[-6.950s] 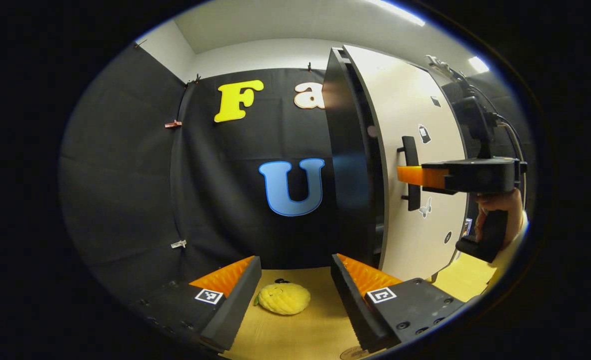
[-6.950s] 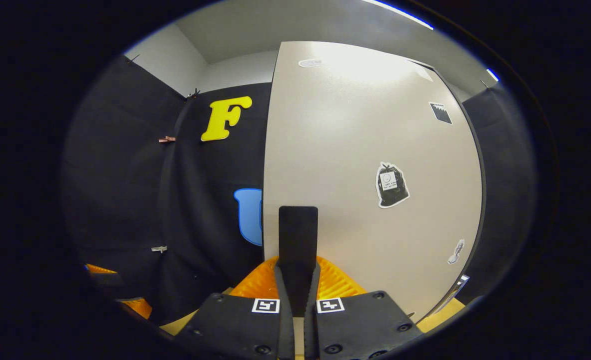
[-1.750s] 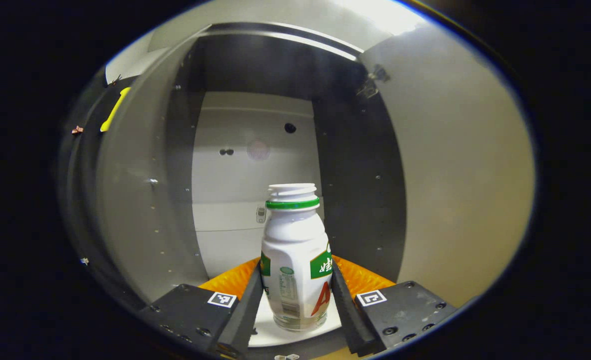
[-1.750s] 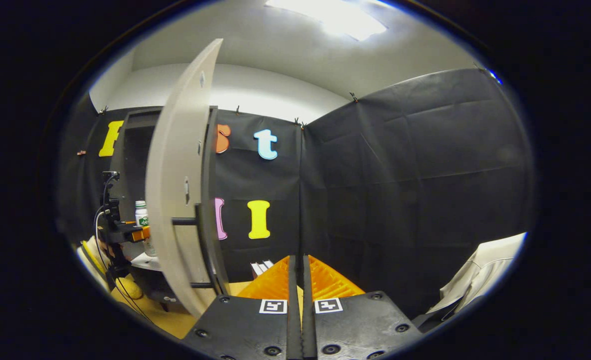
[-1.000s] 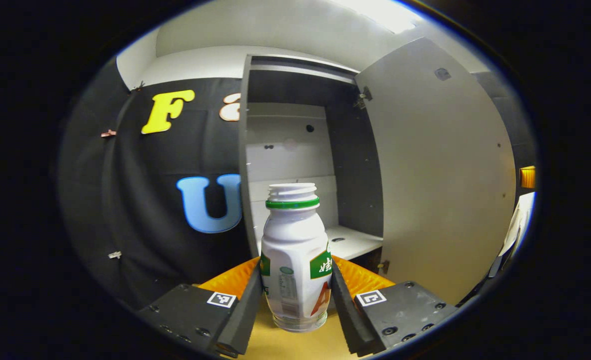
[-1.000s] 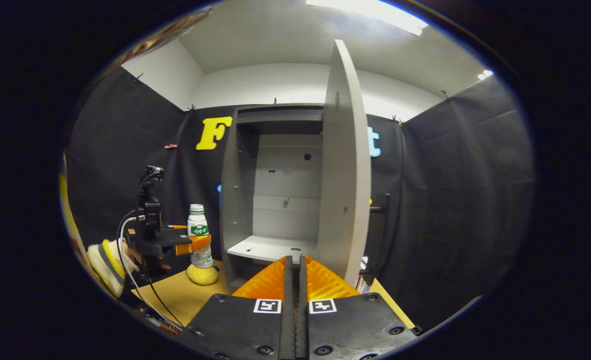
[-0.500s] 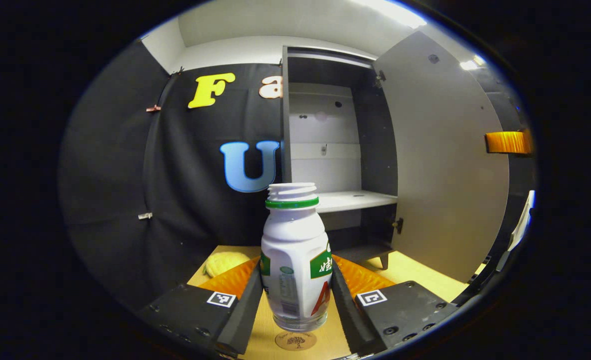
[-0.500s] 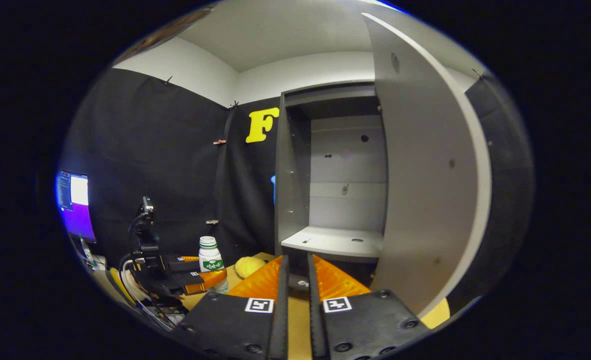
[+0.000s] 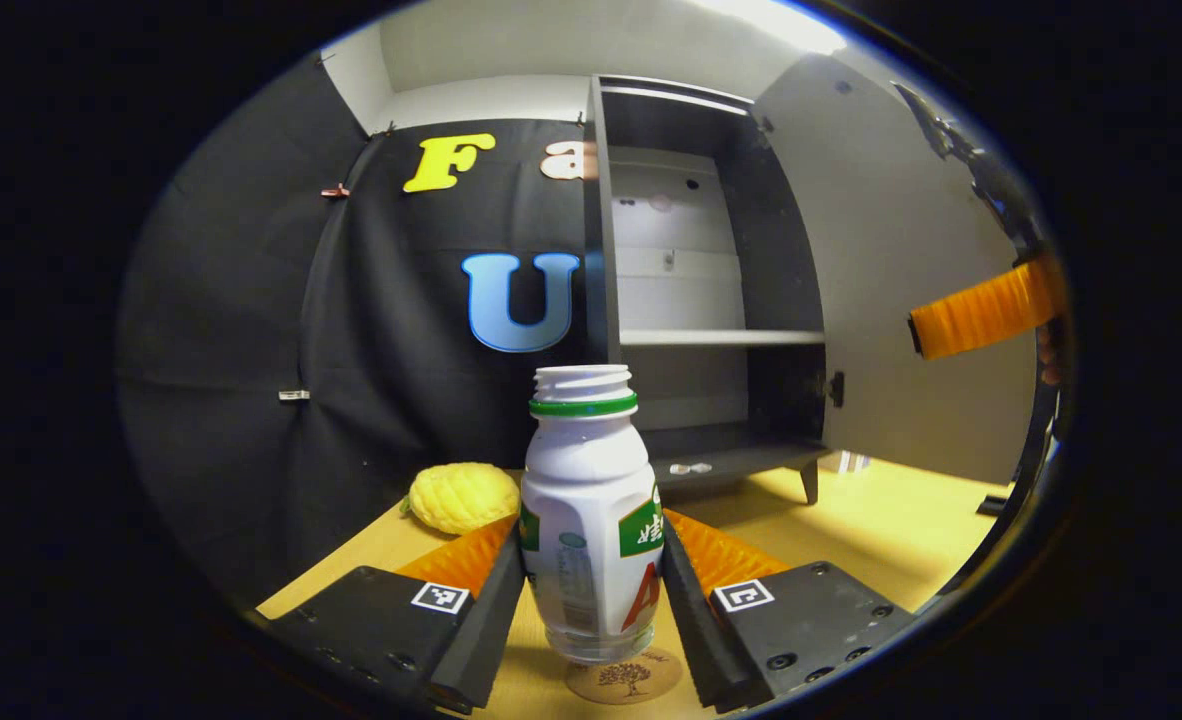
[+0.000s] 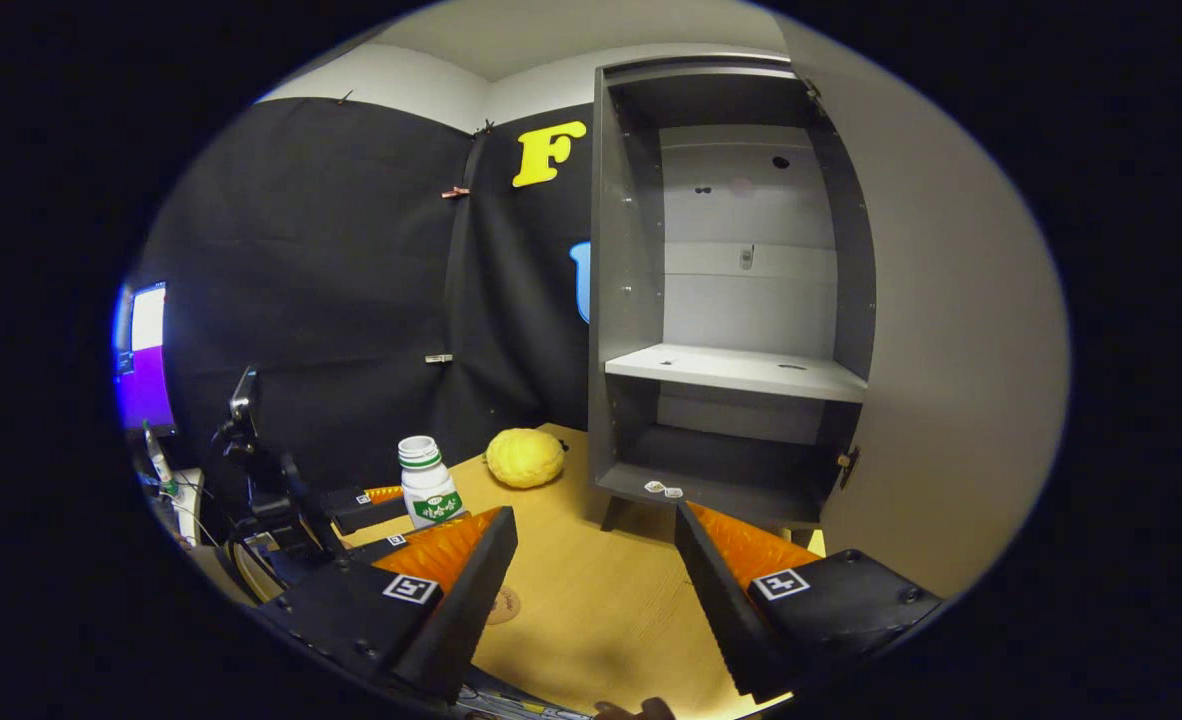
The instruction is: Open the cabinet door with the right hand, grasp the bottle in the cabinet with the left hand and place it on the coaster, then close the cabinet door with the right hand.
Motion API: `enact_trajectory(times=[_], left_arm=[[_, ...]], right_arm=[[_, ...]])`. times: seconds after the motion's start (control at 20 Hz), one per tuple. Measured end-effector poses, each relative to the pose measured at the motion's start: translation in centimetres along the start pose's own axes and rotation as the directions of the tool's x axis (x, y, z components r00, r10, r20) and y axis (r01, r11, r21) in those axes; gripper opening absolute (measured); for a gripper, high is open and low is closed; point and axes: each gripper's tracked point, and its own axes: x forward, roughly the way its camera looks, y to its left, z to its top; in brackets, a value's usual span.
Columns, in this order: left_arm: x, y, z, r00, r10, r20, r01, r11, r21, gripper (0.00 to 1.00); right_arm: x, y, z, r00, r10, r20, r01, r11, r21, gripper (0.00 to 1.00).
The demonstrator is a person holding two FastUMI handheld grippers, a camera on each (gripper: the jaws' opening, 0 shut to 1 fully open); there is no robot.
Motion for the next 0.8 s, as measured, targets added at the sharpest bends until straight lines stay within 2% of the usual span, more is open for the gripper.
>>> enact_trajectory(times=[0.25, 0.45, 0.8], left_arm=[[0.8, -1.0, -1.7, 0.998, -0.060, -0.011, 0.060, 0.998, 0.022, 0.74], [1.1, -0.8, -2.2, 0.998, -0.065, -0.020, 0.065, 0.997, 0.047, 0.75], [1.3, -1.2, -2.7, 0.998, -0.058, -0.024, 0.058, 0.998, -0.010, 0.76]], right_arm=[[1.3, -0.1, -2.4, 0.999, -0.026, -0.038, 0.025, 0.999, -0.020, 0.98], [1.1, -1.0, -1.5, 0.998, -0.054, -0.018, 0.054, 0.998, -0.024, 0.98], [0.4, -0.9, -2.4, 0.997, -0.055, -0.053, 0.052, 0.997, -0.064, 0.98]])
